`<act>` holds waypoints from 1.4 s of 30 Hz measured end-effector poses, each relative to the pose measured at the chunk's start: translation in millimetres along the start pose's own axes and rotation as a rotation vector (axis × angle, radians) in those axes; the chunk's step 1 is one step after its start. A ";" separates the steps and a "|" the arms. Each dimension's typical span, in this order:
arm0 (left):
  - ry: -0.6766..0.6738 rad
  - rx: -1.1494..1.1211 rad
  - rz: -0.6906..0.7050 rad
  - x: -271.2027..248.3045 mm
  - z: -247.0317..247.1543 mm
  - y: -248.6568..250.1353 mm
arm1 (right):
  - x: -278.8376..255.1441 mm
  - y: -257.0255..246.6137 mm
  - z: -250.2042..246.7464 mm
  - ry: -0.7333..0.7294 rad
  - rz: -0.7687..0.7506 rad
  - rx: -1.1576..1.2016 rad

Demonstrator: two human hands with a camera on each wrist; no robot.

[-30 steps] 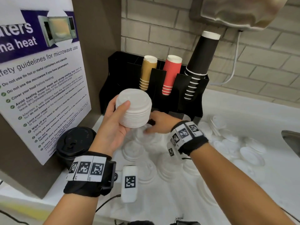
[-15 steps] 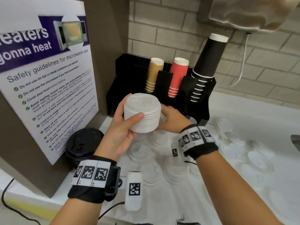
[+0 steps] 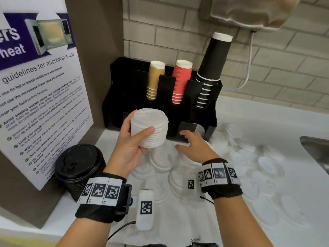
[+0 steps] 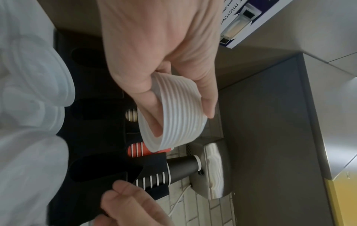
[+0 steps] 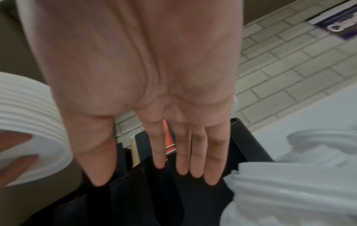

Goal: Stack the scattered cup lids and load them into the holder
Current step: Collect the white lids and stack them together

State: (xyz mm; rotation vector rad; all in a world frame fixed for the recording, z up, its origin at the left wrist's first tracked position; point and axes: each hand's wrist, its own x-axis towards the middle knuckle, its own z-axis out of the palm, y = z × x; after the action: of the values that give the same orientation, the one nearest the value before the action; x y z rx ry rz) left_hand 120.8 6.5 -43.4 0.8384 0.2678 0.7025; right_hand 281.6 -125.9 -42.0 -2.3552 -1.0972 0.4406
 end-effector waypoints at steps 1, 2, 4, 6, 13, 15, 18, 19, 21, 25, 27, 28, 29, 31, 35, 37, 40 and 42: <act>-0.002 -0.002 0.013 0.9 -1.3 1.3 | -0.4 -3.9 1.0 -0.042 -0.040 -0.041; -0.007 -0.002 0.021 1.7 -2.2 3.1 | -0.5 -9.5 3.2 -0.109 -0.083 -0.083; -0.017 0.008 0.032 2.8 -2.7 6.4 | 0.9 -22.5 11.4 -0.265 -0.142 -0.204; -0.021 0.018 0.041 3.1 -2.4 8.0 | 6.2 -32.3 20.7 -0.347 -0.169 -0.349; -0.038 0.008 0.042 -3.3 -0.9 13.3 | 19.1 -41.4 27.3 -0.388 -0.213 -0.493; -0.050 0.008 0.048 -5.0 0.1 16.1 | 19.3 -38.6 11.9 -0.295 -0.207 -0.370; -0.062 0.022 0.057 -7.5 2.4 18.8 | 14.9 -22.7 -17.8 -0.101 -0.202 -0.079; -0.061 0.028 0.053 -8.0 2.6 18.4 | 10.2 -15.9 -24.8 -0.012 -0.204 0.029; -0.061 0.043 0.039 -8.6 2.2 14.5 | -3.7 -5.3 -30.8 0.163 -0.214 0.258; -0.082 0.097 0.001 -11.1 7.4 -1.5 | -30.5 -6.3 -23.3 0.307 -0.209 0.730; -0.095 0.117 -0.016 -13.0 12.1 -10.5 | -38.6 -15.0 -19.2 0.328 -0.249 0.809; -0.104 0.129 -0.026 -13.7 14.4 -14.1 | -41.4 -19.5 -17.2 0.336 -0.284 0.805; -0.117 0.144 -0.036 -14.3 16.2 -17.6 | -43.9 -23.4 -15.6 0.347 -0.319 0.791; -0.148 0.182 -0.055 -15.2 18.8 -22.5 | -47.2 -27.5 -13.2 0.376 -0.361 0.748; -0.219 0.266 -0.075 -17.2 21.2 -25.7 | -50.0 -25.0 -12.6 0.389 -0.310 0.651; -0.261 0.307 -0.086 -17.8 21.8 -26.4 | -50.4 -23.0 -14.3 0.376 -0.301 0.619; -0.280 0.346 -0.101 -18.3 22.9 -27.8 | -51.3 -21.7 -17.0 0.346 -0.321 0.563; -0.274 0.352 -0.103 -18.2 24.0 -28.2 | -51.8 -21.1 -18.0 0.328 -0.326 0.530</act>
State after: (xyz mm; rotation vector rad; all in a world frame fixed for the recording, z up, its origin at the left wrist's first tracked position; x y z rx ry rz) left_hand 131.7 -32.8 -50.0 1.2350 0.1872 0.4419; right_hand 245.0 -160.1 -11.3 -1.6783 -1.0277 0.1841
